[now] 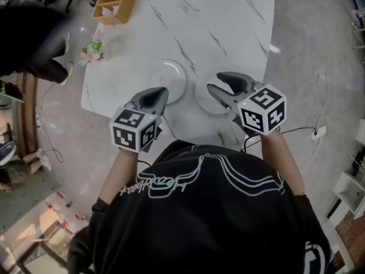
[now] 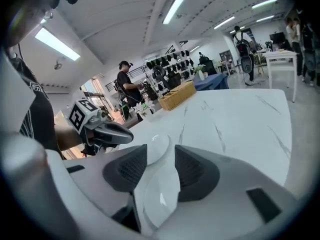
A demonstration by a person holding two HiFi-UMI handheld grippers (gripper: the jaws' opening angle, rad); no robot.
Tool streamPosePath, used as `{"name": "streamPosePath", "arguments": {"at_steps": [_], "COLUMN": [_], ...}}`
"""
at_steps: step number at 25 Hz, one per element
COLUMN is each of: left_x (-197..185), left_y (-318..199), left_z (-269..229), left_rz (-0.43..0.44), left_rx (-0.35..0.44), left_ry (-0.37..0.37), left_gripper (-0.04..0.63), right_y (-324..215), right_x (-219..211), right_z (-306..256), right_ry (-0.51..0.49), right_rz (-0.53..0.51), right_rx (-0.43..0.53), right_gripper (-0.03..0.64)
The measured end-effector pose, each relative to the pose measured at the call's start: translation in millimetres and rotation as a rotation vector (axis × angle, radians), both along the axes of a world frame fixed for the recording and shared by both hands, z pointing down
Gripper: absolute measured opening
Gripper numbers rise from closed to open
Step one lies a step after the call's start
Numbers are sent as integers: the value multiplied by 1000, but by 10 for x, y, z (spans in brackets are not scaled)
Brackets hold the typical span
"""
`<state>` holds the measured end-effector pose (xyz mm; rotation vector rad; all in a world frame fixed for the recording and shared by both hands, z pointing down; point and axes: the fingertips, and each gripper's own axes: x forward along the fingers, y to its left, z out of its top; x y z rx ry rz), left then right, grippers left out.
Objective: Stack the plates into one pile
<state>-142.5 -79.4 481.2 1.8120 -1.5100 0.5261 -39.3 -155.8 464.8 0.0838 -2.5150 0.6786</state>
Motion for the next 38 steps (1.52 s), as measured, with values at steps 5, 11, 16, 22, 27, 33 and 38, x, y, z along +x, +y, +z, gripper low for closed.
{"name": "streamPosePath", "arguments": {"at_steps": [5,11,16,22,27,33,38], "left_x": [-84,-378,-596,-830,-897,-921,-945], "left_y": [-3,18,149,239,200,149,129], "left_z": [-11,83,193,324,484,569,666], "left_rz": [20,91,196,290,362,432,460], "left_rx": [-1,-7,-22,-26,-26,-27,-51], "left_ry": [-1,-1,4,-6,-26,-54,-69], "left_gripper": [31,31,31,31,31,31,31], "right_y": [65,106,296,571,679,711,735], "right_x": [-158,-356,-524,-695,-765,-787,-801], "right_z": [47,64,132,281,442,573,614], "right_ry": [16,41,81,162,197,256,251], "right_rz": [-27,62,145,205,281,336,358], "right_rx": [1,13,22,26,-1,13,-3], "right_gripper": [183,150,156,202,224,224,224]}}
